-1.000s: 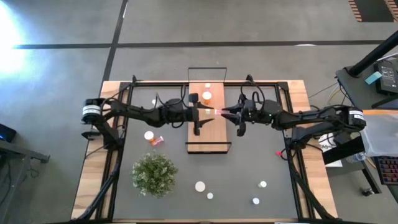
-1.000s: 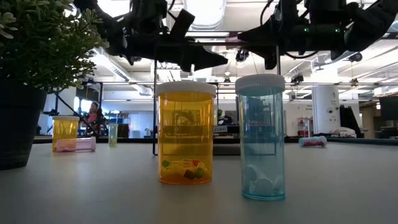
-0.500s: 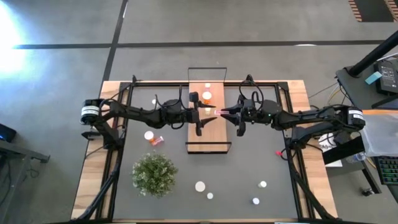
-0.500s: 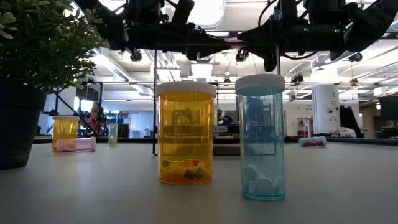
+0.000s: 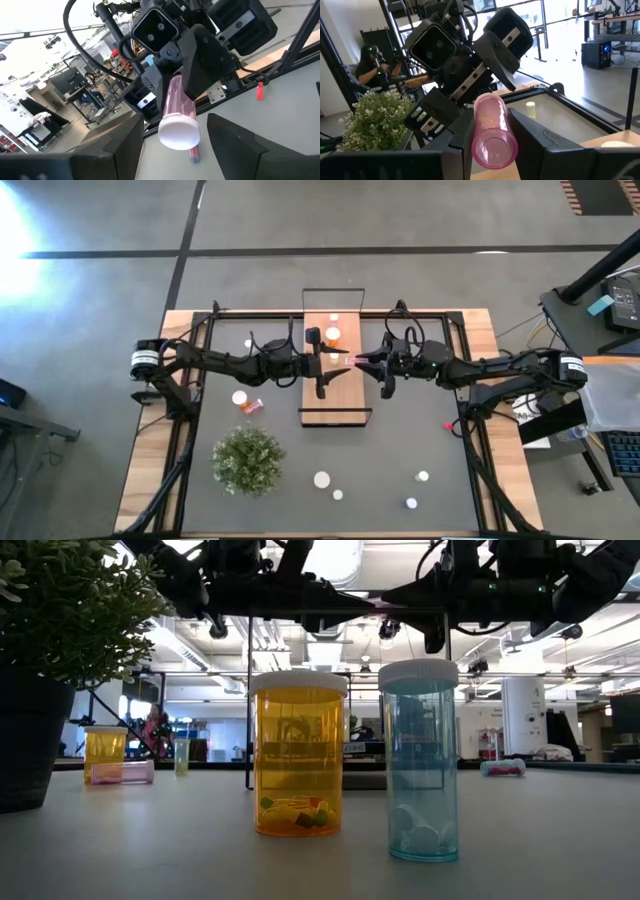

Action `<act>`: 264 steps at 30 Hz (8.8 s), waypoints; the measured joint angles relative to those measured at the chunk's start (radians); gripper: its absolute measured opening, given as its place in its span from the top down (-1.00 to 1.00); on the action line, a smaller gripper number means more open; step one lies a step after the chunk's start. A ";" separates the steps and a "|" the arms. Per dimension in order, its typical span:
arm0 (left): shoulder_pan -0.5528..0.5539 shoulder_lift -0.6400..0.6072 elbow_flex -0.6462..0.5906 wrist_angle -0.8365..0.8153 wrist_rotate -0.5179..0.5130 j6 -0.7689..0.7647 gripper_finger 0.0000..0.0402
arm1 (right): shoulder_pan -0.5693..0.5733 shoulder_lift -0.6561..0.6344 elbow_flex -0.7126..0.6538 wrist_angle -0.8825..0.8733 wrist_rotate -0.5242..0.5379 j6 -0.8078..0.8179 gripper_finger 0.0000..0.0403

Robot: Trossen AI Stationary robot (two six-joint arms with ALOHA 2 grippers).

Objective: Pick and place medicine bottles onto shelf by color
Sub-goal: Put the top pink pill bottle on the shelf aligned with the other pink pill bottle

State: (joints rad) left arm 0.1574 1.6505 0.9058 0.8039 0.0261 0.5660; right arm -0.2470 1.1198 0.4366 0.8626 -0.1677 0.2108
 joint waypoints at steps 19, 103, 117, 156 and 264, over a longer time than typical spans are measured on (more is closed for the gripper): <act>-0.001 0.000 0.009 0.002 0.003 -0.005 0.34 | 0.000 0.000 0.001 0.034 0.000 0.000 0.53; 0.406 0.076 0.734 -1.603 -0.025 -0.536 0.46 | -0.002 -0.410 0.164 -0.937 0.224 -0.222 -0.24; 0.426 0.222 0.817 -1.701 -0.020 -0.535 0.46 | -0.002 -0.410 0.164 -0.936 0.224 -0.222 -0.24; 0.438 0.333 0.888 -1.945 0.019 -0.590 0.46 | -0.002 -0.409 0.163 -0.936 0.222 -0.211 -0.24; 0.471 -0.188 -0.125 -1.108 -0.091 -0.299 -0.08 | -0.002 -0.409 0.163 -0.936 0.223 -0.211 -0.24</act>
State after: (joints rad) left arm 0.6285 1.4620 0.7811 -0.3037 -0.0654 0.2672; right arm -0.2493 0.7105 0.5999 -0.0734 0.0549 -0.0006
